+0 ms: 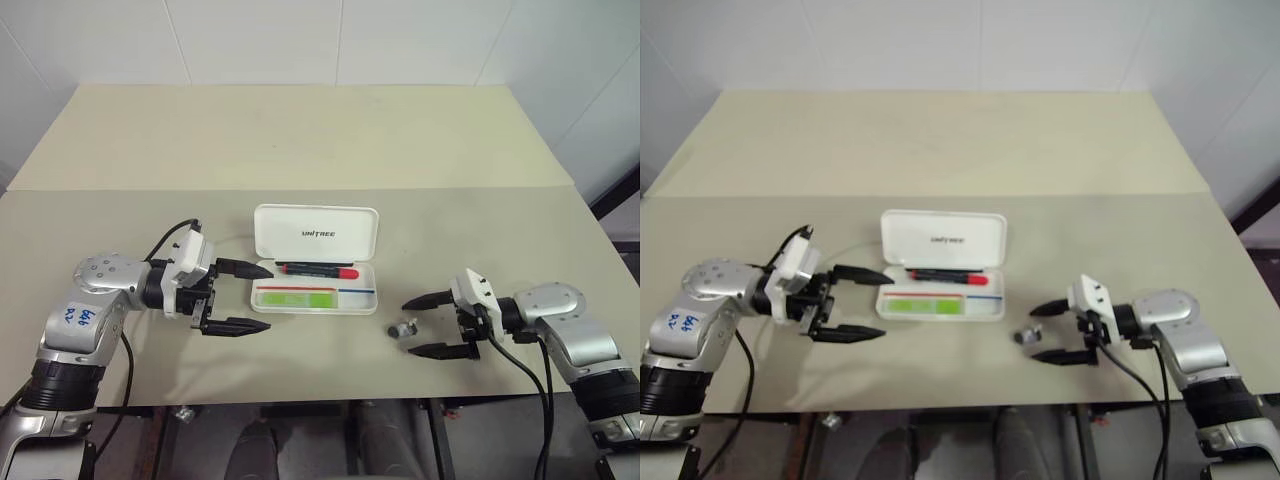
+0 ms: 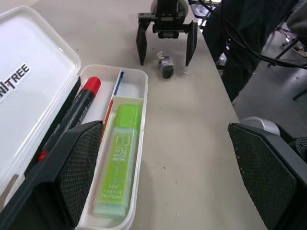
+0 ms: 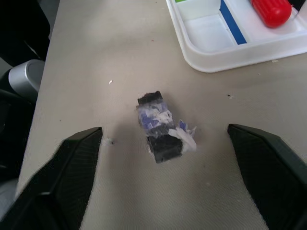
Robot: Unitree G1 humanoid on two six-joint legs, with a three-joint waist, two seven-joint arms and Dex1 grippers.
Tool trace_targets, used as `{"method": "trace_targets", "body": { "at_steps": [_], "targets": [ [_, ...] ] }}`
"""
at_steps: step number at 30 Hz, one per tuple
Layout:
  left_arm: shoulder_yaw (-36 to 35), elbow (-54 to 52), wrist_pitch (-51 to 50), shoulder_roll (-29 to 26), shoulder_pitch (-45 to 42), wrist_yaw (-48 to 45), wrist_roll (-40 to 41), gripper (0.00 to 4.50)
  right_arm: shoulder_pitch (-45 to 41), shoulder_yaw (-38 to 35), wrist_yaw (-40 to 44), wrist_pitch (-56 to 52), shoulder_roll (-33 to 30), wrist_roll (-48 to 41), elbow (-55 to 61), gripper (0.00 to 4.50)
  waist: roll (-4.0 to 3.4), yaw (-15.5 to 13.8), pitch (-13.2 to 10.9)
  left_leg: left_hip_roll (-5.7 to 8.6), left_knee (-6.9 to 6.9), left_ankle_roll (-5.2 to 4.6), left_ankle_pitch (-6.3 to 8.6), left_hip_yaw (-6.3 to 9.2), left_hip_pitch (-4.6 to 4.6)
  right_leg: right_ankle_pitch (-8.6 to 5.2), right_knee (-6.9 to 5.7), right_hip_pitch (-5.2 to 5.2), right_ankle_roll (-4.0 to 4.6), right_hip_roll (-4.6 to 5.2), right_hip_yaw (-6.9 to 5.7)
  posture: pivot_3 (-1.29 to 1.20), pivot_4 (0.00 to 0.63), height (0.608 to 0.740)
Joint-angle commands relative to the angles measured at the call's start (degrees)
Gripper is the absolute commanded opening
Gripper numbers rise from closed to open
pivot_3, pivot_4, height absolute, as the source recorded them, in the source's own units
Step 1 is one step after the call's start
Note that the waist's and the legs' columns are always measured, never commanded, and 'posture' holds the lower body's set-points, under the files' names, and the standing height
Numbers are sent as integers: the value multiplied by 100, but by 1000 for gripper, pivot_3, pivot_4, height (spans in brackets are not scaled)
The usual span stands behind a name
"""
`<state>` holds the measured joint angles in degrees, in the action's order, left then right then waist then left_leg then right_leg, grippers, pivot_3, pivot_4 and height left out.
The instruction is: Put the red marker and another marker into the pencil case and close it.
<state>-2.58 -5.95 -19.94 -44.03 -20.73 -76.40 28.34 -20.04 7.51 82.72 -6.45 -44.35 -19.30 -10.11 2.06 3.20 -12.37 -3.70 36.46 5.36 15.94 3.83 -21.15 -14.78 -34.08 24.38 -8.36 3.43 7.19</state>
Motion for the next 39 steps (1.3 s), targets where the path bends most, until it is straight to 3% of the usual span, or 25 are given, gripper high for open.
{"method": "trace_targets", "body": {
  "at_steps": [1,8,15,21,25,29,39],
  "targets": [
    [-244,-317,-14,-74,91,164,152,4500,-97,90,34,68,103,119,-53,2792,0,3,0,0,0,0,0,0,1,0,0,0,0,0,0,0,150,740],
    [-264,-406,-40,-69,148,284,173,4500,-105,72,2,-9,165,112,39,352,0,4,0,0,-1,0,0,0,2,1,-2,0,-3,0,0,0,150,740],
    [-224,-334,22,26,39,279,228,4500,6,-341,-293,-274,74,-182,472,336,0,3,0,0,0,0,0,0,2,1,-3,0,-2,0,0,0,150,740],
    [-496,-166,155,226,-29,-93,771,4500,-222,-634,-754,-863,89,-450,1197,336,-1,11,0,0,0,0,0,0,3,1,-5,1,-2,-1,0,0,150,740],
    [-635,12,224,205,-12,-344,953,4500,-508,-488,-1150,-1327,242,-449,1599,336,-1,16,0,0,0,0,0,0,3,-1,-6,2,2,-1,0,0,150,740],
    [-667,398,424,-98,101,-587,635,4500,-838,-93,-1320,-1520,591,-374,1829,336,-1,32,0,0,-2,0,0,0,3,-1,-4,4,3,-2,0,0,150,740],
    [-1178,801,770,-643,353,-420,395,4500,-1061,457,-1280,-1254,863,93,1381,336,-2,7,-1,0,-23,0,1,0,-4,0,0,13,-1,0,-3,0,150,740]
  ]
}}
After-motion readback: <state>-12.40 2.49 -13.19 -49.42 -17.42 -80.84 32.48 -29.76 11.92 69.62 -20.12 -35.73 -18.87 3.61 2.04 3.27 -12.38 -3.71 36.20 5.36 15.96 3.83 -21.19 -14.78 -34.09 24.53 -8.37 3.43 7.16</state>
